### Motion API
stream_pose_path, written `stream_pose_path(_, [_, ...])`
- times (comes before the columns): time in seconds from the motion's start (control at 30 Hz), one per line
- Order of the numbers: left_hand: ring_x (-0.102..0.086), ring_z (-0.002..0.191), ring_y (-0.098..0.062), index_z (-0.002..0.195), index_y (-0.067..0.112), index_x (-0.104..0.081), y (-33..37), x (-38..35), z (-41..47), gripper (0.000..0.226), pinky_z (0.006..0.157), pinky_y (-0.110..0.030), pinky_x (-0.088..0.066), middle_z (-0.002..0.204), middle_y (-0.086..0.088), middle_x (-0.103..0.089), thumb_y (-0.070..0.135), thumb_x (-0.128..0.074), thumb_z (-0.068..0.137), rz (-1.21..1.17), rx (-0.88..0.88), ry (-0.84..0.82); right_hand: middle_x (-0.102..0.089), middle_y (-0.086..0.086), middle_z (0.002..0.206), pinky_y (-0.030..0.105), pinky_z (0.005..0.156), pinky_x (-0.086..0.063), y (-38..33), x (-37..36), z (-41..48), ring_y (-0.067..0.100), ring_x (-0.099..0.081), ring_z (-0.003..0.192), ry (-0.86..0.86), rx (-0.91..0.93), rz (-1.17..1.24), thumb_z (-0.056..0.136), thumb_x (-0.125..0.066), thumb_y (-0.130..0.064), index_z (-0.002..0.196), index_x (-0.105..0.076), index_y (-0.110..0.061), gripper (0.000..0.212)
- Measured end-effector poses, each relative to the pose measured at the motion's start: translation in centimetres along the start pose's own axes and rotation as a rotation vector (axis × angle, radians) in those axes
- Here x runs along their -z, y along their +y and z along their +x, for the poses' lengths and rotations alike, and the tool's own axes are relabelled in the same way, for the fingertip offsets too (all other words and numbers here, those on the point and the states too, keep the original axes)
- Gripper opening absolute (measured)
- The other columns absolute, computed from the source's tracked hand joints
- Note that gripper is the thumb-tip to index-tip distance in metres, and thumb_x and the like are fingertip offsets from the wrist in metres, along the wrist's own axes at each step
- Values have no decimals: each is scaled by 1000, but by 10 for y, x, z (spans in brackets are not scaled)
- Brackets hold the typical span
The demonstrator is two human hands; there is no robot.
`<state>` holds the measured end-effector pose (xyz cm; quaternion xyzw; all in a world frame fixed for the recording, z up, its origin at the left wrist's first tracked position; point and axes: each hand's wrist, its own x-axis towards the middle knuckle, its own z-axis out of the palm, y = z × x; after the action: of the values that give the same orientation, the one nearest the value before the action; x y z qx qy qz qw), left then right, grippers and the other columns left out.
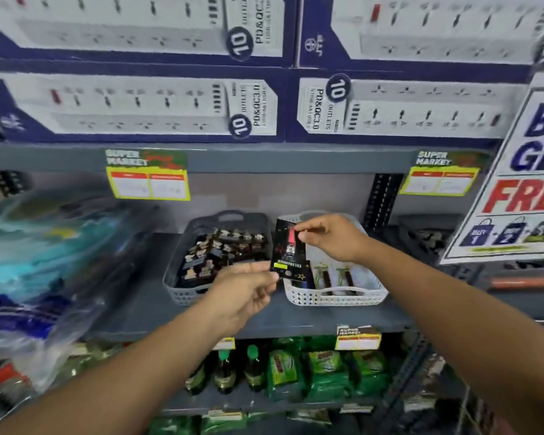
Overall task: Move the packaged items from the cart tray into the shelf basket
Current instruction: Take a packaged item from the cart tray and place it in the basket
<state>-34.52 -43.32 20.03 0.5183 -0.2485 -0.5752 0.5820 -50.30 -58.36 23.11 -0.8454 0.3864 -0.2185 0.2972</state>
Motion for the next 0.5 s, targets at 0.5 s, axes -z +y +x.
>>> stream_pose_path(0.5, [-48, 49, -9, 78, 14, -66, 0, -14, 148, 18, 45, -20, -36, 58, -1, -59, -4, -65, 80, 207, 98, -14, -62, 11, 83, 22, 54, -55, 94, -22, 113, 17, -64, 71, 215, -496, 743, 85, -57, 10, 86, -61, -8, 18])
